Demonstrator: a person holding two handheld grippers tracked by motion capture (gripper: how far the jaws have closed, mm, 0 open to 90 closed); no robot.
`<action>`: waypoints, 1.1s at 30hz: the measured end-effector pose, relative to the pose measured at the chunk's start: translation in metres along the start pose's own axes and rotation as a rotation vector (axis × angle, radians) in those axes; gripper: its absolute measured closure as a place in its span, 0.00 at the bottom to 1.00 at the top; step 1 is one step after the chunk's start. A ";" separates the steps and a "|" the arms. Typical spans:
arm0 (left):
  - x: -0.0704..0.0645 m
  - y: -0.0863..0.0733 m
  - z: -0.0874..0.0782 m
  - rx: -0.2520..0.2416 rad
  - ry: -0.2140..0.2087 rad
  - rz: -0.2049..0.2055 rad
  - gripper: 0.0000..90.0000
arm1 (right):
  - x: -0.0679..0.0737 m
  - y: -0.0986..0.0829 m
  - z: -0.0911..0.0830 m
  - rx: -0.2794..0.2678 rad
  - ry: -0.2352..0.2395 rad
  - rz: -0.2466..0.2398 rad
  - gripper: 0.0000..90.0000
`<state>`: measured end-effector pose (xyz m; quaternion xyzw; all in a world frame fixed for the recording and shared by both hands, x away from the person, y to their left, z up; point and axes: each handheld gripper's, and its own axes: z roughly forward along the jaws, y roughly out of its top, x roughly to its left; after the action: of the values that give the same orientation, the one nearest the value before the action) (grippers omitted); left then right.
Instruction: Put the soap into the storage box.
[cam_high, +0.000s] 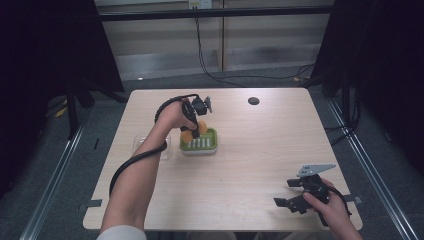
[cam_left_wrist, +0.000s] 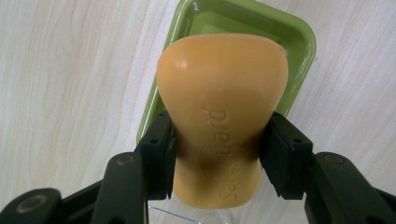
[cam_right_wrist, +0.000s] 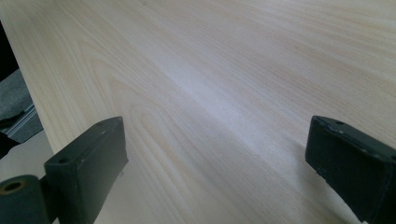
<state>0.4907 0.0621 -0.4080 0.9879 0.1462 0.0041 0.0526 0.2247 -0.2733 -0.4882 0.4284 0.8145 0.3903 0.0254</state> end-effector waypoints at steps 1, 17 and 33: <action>0.000 0.000 0.001 -0.001 0.009 0.007 0.55 | 0.000 0.000 0.000 -0.002 -0.001 -0.001 0.06; 0.001 -0.003 0.011 -0.005 0.012 0.031 0.55 | 0.001 0.001 0.001 -0.003 -0.003 -0.013 0.06; -0.002 0.000 0.023 0.015 0.000 0.058 0.55 | 0.001 0.000 -0.001 -0.005 -0.005 -0.012 0.06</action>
<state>0.4893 0.0590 -0.4306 0.9920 0.1175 0.0043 0.0449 0.2239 -0.2730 -0.4874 0.4245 0.8160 0.3911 0.0305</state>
